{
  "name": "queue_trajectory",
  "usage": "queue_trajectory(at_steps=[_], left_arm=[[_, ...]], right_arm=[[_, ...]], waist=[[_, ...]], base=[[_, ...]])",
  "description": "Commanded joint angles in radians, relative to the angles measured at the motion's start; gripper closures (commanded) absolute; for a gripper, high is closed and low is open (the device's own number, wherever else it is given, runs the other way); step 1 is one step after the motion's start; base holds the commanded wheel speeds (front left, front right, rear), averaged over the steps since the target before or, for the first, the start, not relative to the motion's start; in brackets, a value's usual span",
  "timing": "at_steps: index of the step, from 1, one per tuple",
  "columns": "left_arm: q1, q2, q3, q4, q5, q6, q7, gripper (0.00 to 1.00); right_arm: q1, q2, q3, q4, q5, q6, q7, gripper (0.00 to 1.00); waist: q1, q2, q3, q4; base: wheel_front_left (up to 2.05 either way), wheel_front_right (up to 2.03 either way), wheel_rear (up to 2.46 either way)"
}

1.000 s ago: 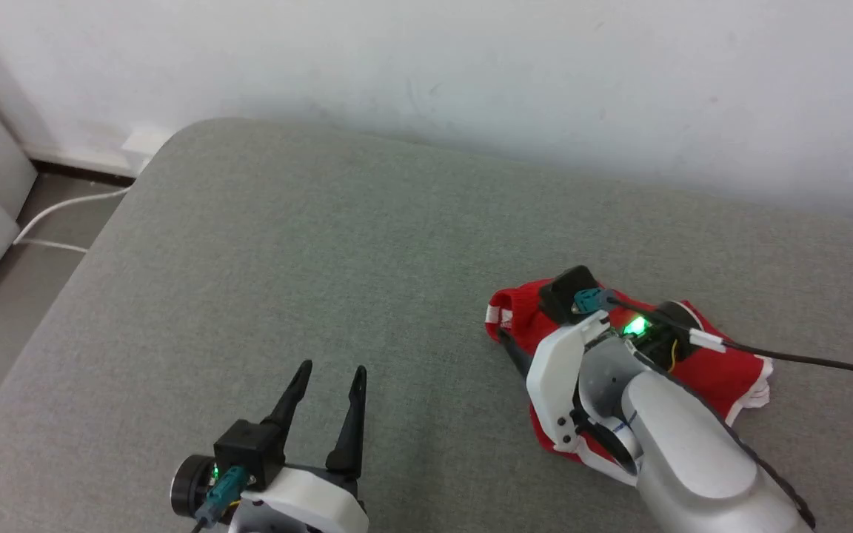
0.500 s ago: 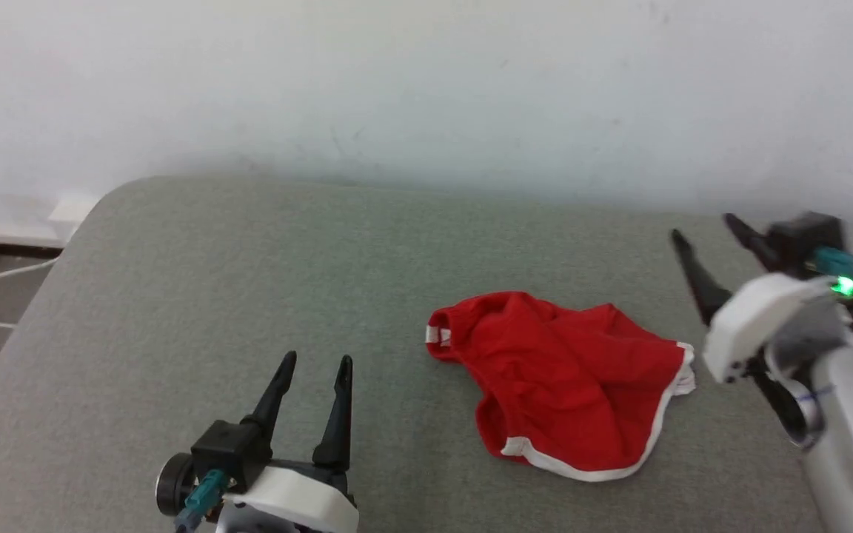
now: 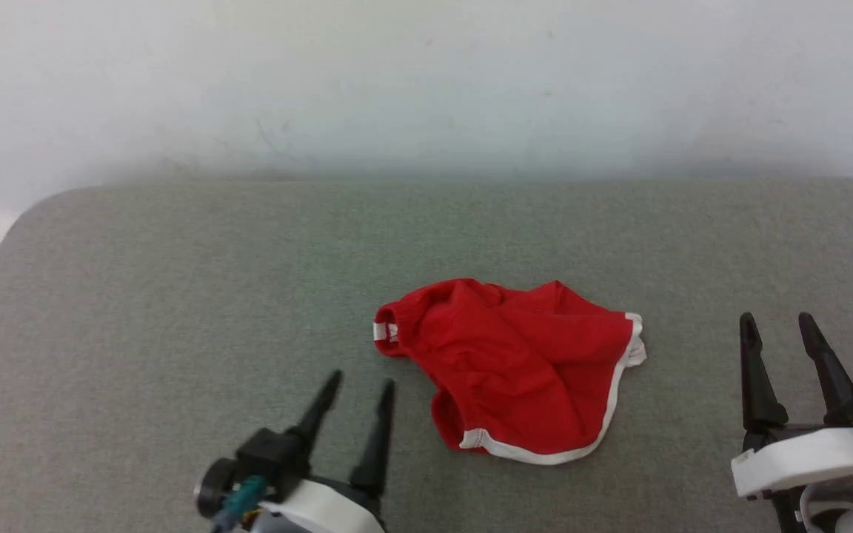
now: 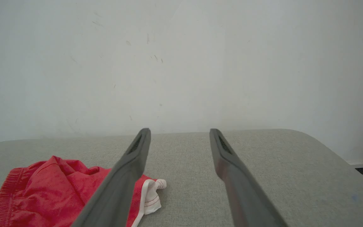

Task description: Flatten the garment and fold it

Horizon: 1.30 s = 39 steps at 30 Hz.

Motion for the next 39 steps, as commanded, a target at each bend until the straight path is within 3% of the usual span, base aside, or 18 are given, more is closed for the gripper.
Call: queue_trajectory(at_steps=[1,9,13,16,25,26,27,33,39], left_arm=[[-0.009,0.006,-0.022,0.013,0.003,-0.013,0.010,0.00],[-0.096,0.112,-0.274,0.000,-0.107,-0.044,0.328,0.00],[-0.146,0.170,-0.341,-0.025,-0.183,-0.044,0.451,0.00],[-0.181,0.191,-0.347,-0.021,-0.183,-0.043,0.491,0.00],[-0.228,0.181,-0.371,0.009,-0.202,-0.043,0.513,0.00],[-0.230,0.181,-0.373,0.012,-0.205,-0.044,0.512,0.62],[-0.231,0.181,-0.373,0.014,-0.209,-0.044,0.506,1.00],[-0.214,0.190,-0.344,0.009,-0.230,-0.029,0.454,1.00],[-0.140,0.215,-0.264,-0.060,-0.264,0.026,0.367,1.00]], right_arm=[[0.013,0.006,-0.005,-0.015,-0.004,-0.002,-0.007,0.00],[0.032,0.017,-0.027,-0.055,-0.020,-0.002,0.009,0.00],[0.025,0.017,-0.035,-0.051,-0.009,-0.002,0.010,0.00],[0.019,0.018,-0.030,-0.043,-0.003,-0.002,0.006,0.00],[0.001,0.018,-0.019,-0.011,0.002,-0.002,-0.010,0.00],[-0.001,0.018,-0.019,-0.008,0.002,-0.002,-0.010,0.00],[-0.003,0.018,-0.018,-0.005,0.001,-0.002,-0.011,0.00],[0.000,0.018,-0.020,0.022,-0.006,-0.002,-0.004,0.00],[0.020,0.018,-0.033,0.052,-0.026,-0.002,0.018,0.00]], waist=[[0.0000,-0.0001,0.027,-0.028],[0.0000,-0.0001,0.073,-0.069],[0.0000,-0.0001,0.097,-0.079],[0.0000,-0.0001,0.115,-0.086],[0.0000,-0.0001,0.150,-0.089],[0.0000,-0.0001,0.151,-0.087],[0.0000,-0.0001,0.152,-0.084],[0.0000,-0.0001,0.126,-0.045],[0.0000,-0.0001,0.077,0.006]], base=[[0.00,0.00,0.00],[0.00,0.00,0.00],[0.00,0.00,0.00],[0.00,0.00,0.00],[0.00,0.00,0.00],[0.00,0.00,0.00],[0.00,0.00,0.00],[0.00,0.00,0.00],[0.00,0.00,0.00]])
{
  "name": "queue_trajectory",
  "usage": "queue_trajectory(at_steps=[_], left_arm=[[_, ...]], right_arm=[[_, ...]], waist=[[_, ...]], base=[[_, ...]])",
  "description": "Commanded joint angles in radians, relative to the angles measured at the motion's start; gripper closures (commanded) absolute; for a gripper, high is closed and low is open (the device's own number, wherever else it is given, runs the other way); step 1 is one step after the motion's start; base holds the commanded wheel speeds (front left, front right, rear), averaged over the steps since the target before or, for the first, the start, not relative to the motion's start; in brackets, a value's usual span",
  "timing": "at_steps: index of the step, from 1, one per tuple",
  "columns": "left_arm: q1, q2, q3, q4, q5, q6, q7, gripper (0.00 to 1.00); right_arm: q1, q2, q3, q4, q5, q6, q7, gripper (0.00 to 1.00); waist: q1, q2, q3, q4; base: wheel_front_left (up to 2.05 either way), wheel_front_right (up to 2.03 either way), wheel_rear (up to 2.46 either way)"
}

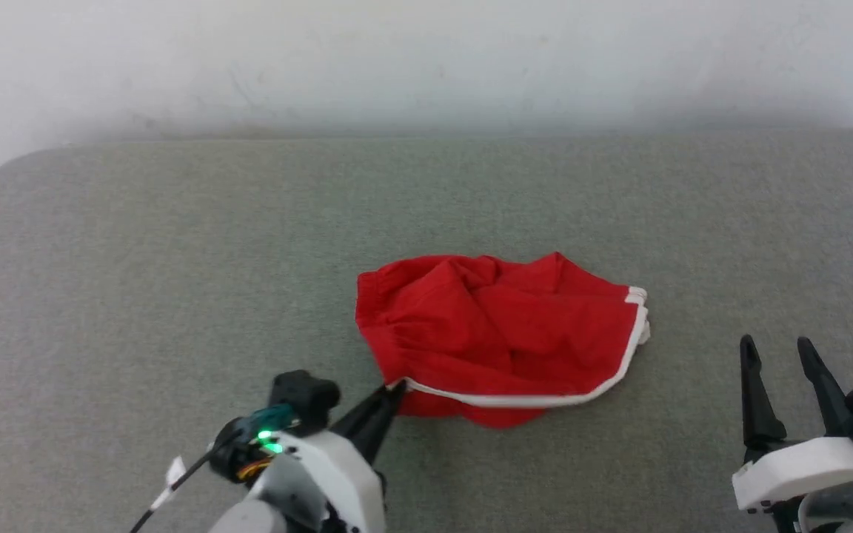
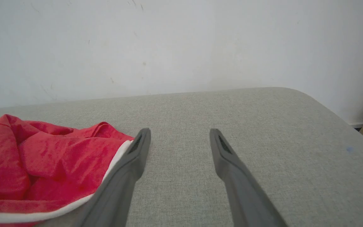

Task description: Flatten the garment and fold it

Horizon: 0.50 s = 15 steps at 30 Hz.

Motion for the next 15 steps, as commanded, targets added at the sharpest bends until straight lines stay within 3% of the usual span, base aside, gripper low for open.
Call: queue_trajectory(at_steps=[1,8,15], left_arm=[[0.033,0.015,0.028,-0.026,-0.008,0.022,-0.026,1.00],[0.135,0.050,0.119,-0.087,-0.055,0.096,-0.066,1.00],[0.154,0.068,0.178,0.017,-0.057,0.137,-0.128,1.00]], right_arm=[[0.009,0.003,-0.004,0.009,-0.006,-0.002,0.009,0.00],[0.031,0.003,0.010,0.058,-0.012,-0.002,0.081,0.00],[0.038,0.003,0.047,0.082,-0.025,-0.002,0.160,0.00]], waist=[[0.0000,0.0000,-0.037,0.040],[0.0000,0.0000,-0.057,0.087],[0.0000,0.0000,-0.053,0.110]], base=[[0.00,0.00,0.00],[0.00,0.00,0.00],[0.00,0.00,0.00]])
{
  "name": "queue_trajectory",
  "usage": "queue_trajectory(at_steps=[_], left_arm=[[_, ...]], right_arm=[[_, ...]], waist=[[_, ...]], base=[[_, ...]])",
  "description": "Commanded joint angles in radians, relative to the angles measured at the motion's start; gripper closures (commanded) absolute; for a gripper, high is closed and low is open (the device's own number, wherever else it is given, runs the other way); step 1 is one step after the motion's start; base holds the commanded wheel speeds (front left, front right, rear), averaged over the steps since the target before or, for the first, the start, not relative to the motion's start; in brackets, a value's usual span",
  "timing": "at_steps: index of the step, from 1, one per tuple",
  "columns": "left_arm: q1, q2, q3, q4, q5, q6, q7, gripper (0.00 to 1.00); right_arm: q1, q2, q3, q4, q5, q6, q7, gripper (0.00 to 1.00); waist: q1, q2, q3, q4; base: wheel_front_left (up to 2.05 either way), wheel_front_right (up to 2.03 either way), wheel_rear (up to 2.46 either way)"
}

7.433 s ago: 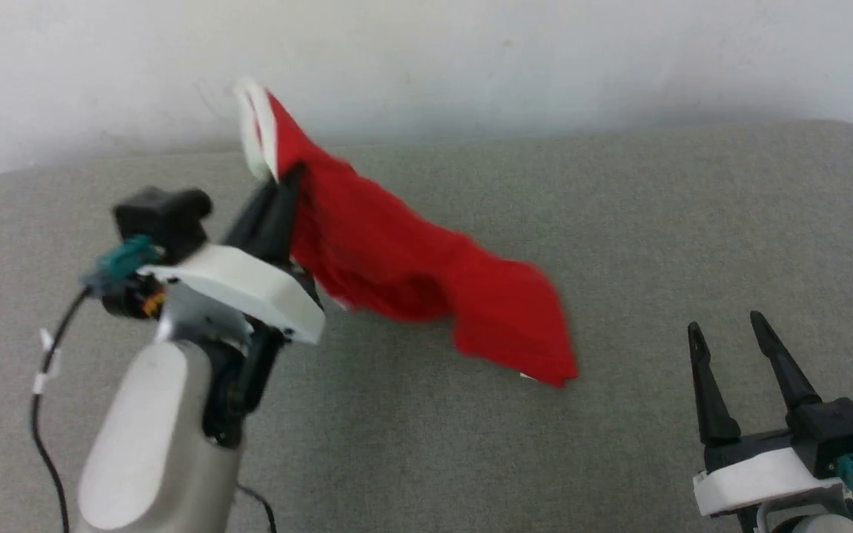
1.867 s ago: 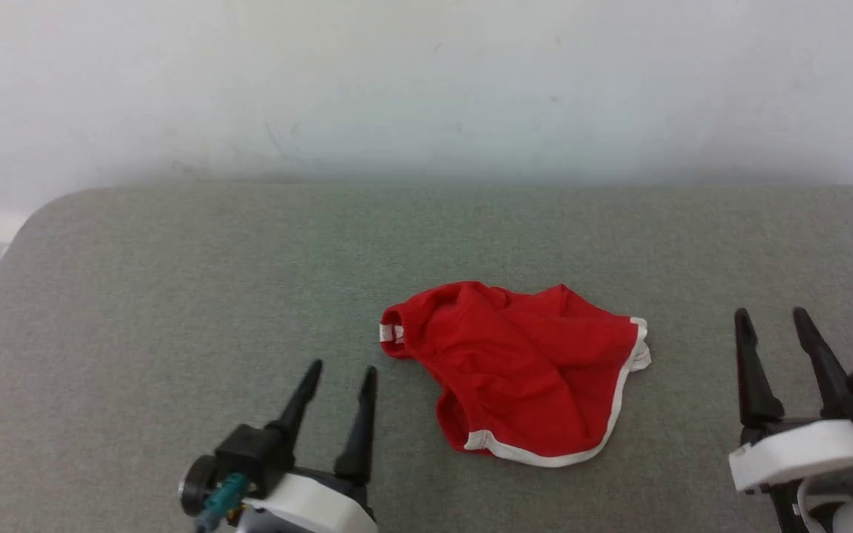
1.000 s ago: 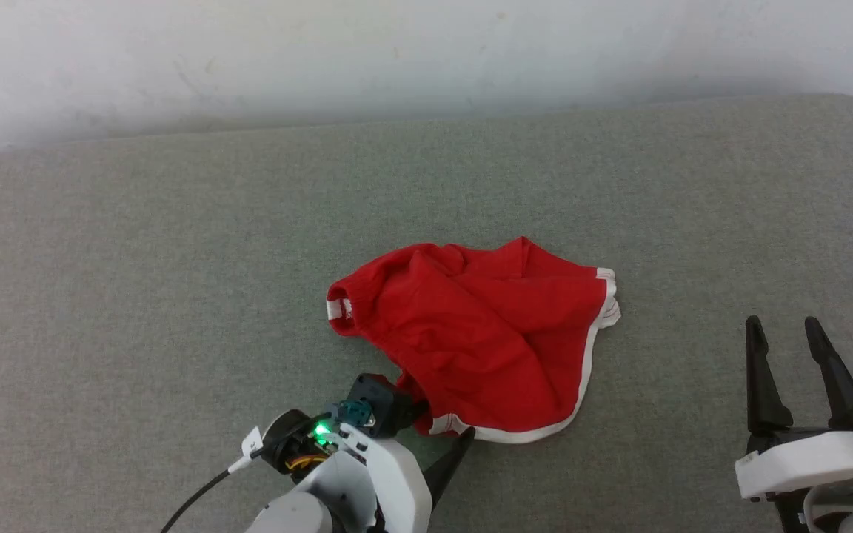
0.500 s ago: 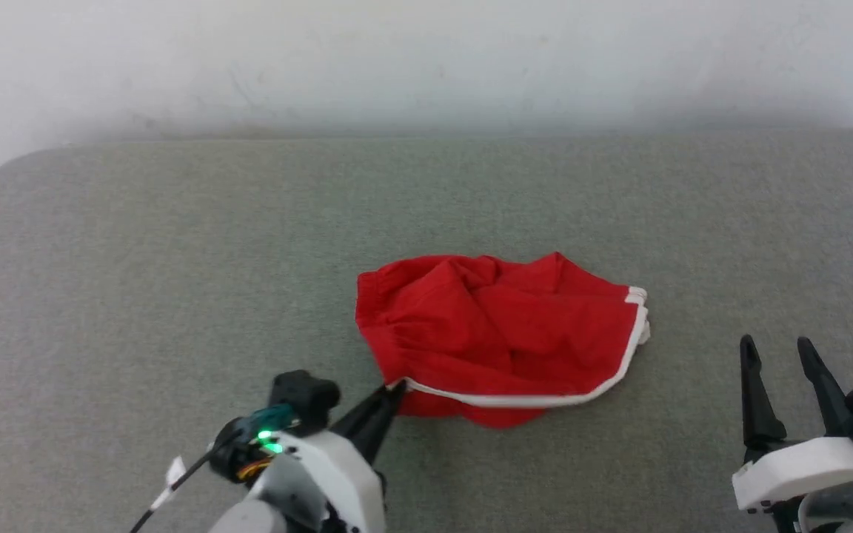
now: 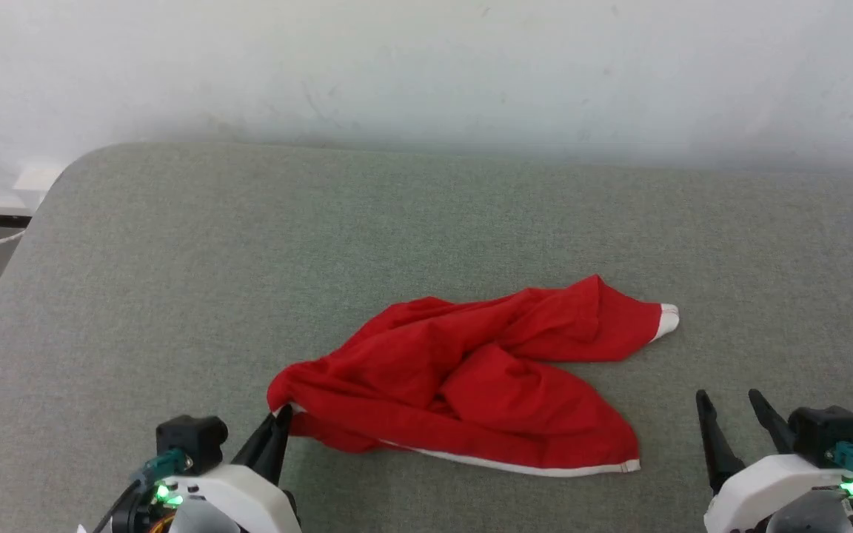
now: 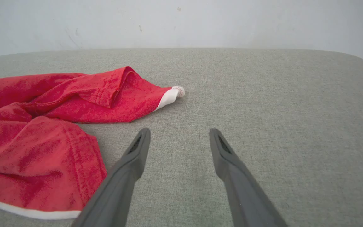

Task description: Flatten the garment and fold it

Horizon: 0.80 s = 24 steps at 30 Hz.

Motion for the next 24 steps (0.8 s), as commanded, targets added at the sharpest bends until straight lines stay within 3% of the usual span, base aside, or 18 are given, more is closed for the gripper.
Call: queue_trajectory(at_steps=[1,2,3,8,14,18,24], left_arm=[[0.004,0.005,-0.002,0.027,0.013,0.001,-0.016,0.67],[0.000,0.001,-0.007,0.040,0.016,-0.002,-0.022,0.09],[-0.003,-0.005,-0.010,0.052,0.016,-0.003,-0.029,0.00],[-0.014,-0.024,-0.011,0.085,0.021,0.000,-0.073,0.00],[-0.027,-0.045,0.025,0.080,0.056,0.028,-0.225,0.00],[-0.030,-0.065,0.057,0.052,0.102,0.046,-0.263,0.00],[-0.031,-0.111,0.081,0.005,0.176,0.024,-0.267,0.00]], right_arm=[[0.009,0.003,0.008,-0.001,-0.004,-0.002,0.013,0.00],[0.009,0.003,0.012,-0.003,-0.005,-0.002,0.021,0.00],[0.008,0.003,0.025,-0.007,-0.006,-0.002,0.027,0.00],[0.005,0.003,0.076,-0.028,0.023,-0.002,0.059,0.00],[-0.042,-0.040,0.196,-0.044,0.057,-0.002,0.171,0.00],[-0.111,-0.087,0.284,-0.006,0.089,-0.002,0.289,0.00],[-0.238,-0.136,0.391,0.117,0.130,-0.002,0.441,0.00]], waist=[[0.0001,0.0001,0.002,0.010],[0.0001,0.0001,0.002,0.013],[0.0001,0.0001,0.001,0.017],[0.0001,0.0001,-0.011,0.031],[0.0001,0.0001,-0.037,0.060],[0.0001,0.0001,-0.045,0.079],[0.0001,0.0001,-0.032,0.115]], base=[[0.00,0.00,0.00],[0.00,0.00,0.00],[0.00,0.00,0.00],[0.00,0.00,0.00],[0.00,0.00,0.00],[0.00,0.00,0.00],[0.00,0.00,0.00]])
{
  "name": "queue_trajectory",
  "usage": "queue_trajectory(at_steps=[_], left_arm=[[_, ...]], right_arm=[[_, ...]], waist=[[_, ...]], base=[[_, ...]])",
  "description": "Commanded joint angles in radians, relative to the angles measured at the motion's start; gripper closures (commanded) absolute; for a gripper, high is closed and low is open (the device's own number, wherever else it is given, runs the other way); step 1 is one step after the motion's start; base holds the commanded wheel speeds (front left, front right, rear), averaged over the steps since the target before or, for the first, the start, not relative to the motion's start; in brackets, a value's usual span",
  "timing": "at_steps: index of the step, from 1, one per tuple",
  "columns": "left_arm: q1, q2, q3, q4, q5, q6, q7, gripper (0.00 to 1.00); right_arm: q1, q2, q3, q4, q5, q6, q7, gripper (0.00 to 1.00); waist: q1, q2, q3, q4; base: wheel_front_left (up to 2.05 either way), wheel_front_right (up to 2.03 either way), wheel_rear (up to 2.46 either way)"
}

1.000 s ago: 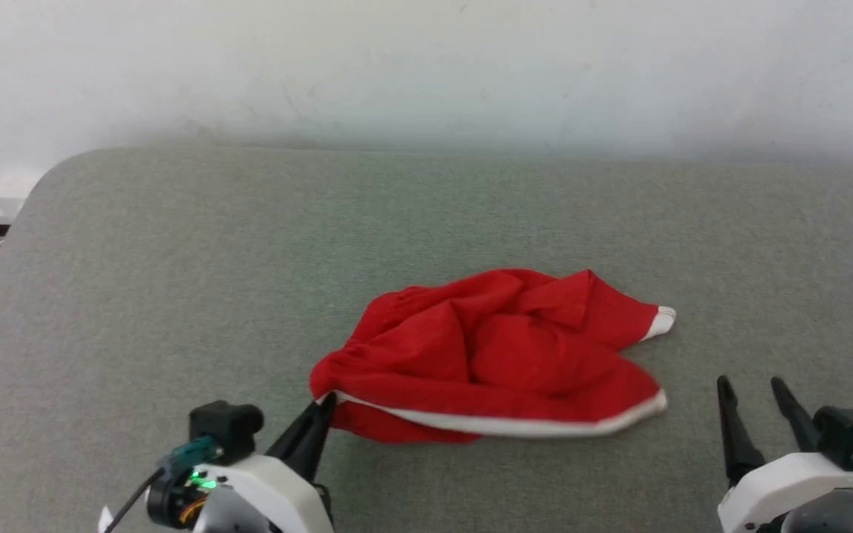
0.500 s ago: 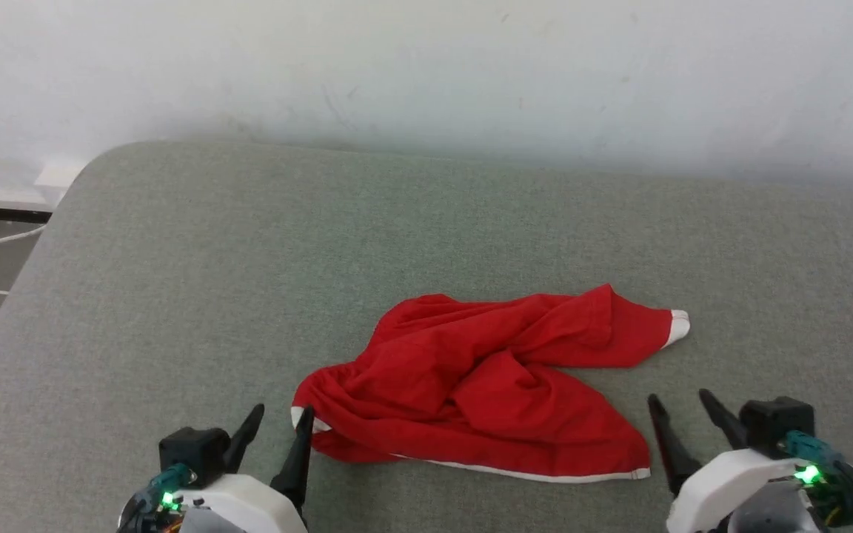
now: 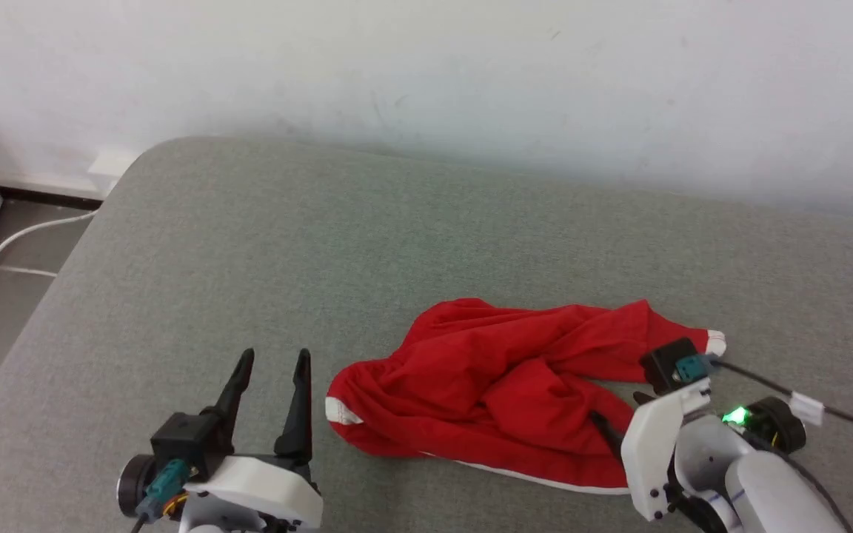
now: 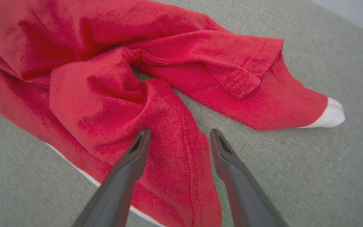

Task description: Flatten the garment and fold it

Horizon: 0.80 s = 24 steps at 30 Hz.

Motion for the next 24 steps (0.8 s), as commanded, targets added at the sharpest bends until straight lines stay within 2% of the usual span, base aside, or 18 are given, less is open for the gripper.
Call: queue_trajectory(at_steps=[1,5,11,12,13,19,24], left_arm=[[-0.015,-0.008,0.005,-0.005,0.014,-0.008,-0.005,0.00],[-0.020,-0.039,0.021,-0.008,0.045,-0.031,-0.005,0.00],[-0.018,-0.075,0.047,0.002,0.083,-0.062,-0.005,0.00],[-0.017,-0.079,0.052,0.005,0.088,-0.066,-0.005,0.00],[-0.016,-0.082,0.057,0.007,0.094,-0.070,-0.005,0.00],[-0.006,-0.099,0.083,0.022,0.124,-0.089,-0.005,0.00],[0.004,-0.110,0.100,0.028,0.142,-0.103,-0.005,0.00]], right_arm=[[-0.030,-0.006,0.008,0.020,0.005,-0.002,0.014,0.00],[-0.096,-0.013,0.035,0.114,0.000,-0.002,0.062,0.00],[-0.145,-0.012,0.086,0.232,0.018,-0.002,0.070,0.00],[-0.149,-0.011,0.090,0.247,0.025,-0.002,0.065,0.79],[-0.153,-0.013,0.091,0.258,0.030,-0.002,0.057,1.00],[-0.164,-0.022,-0.002,0.289,0.058,-0.002,-0.015,1.00],[-0.144,-0.045,-0.126,0.248,0.084,-0.002,-0.024,1.00]], waist=[[0.0000,0.0001,0.014,0.018],[0.0000,0.0001,0.037,0.040],[0.0000,0.0001,0.064,0.061],[0.0000,0.0001,0.065,0.061],[0.0000,0.0001,0.067,0.061],[0.0000,0.0001,0.054,0.037],[0.0000,0.0001,0.037,0.000]], base=[[0.00,0.00,0.00],[0.00,0.00,0.00],[0.00,0.00,0.00],[0.00,0.00,0.00],[0.00,0.00,0.00],[0.00,0.00,0.00],[0.00,0.00,0.00]])
